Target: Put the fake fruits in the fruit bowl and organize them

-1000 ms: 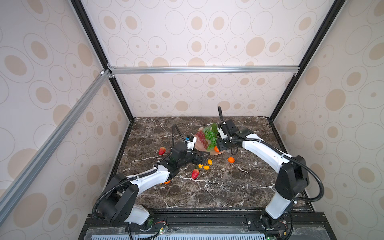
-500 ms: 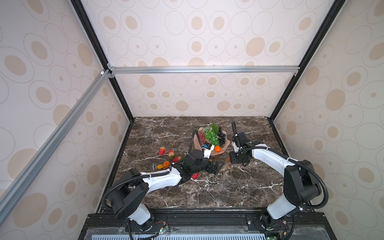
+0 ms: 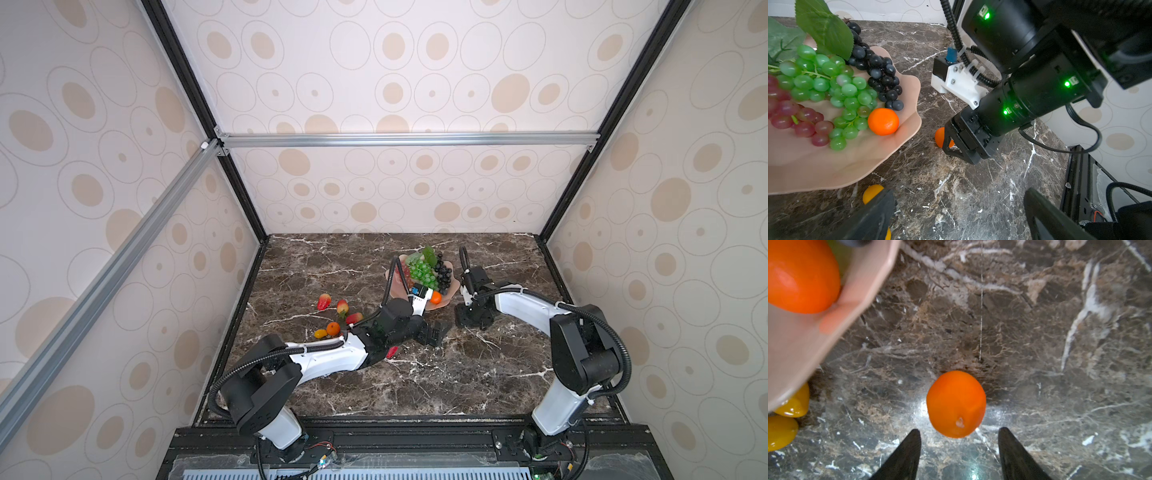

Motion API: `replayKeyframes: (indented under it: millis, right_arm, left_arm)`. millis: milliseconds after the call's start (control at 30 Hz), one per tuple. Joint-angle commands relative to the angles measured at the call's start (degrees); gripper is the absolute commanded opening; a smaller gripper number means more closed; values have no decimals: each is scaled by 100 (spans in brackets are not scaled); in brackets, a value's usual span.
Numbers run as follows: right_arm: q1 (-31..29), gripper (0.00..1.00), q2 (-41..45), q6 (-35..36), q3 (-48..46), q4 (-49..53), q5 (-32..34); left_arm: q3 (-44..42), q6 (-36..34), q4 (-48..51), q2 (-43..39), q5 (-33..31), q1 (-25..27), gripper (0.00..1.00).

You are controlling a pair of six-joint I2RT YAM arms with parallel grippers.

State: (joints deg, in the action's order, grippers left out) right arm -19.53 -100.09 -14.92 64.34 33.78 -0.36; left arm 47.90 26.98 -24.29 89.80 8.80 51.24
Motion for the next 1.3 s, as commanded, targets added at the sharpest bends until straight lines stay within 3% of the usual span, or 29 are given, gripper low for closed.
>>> replayKeyframes:
  millis: [0, 833, 1267]
  right_arm:
    - [22, 62, -150, 50, 215, -47, -78]
    - [32, 45, -523, 140, 325, -73, -8]
    - [34, 43, -9, 104, 64, 15, 174]
  left_arm:
    - [162, -169, 107, -85, -104, 44, 98]
    - [172, -255, 254, -138, -267, 35, 98]
    - [115, -125, 207, -276, -421, -7, 98]
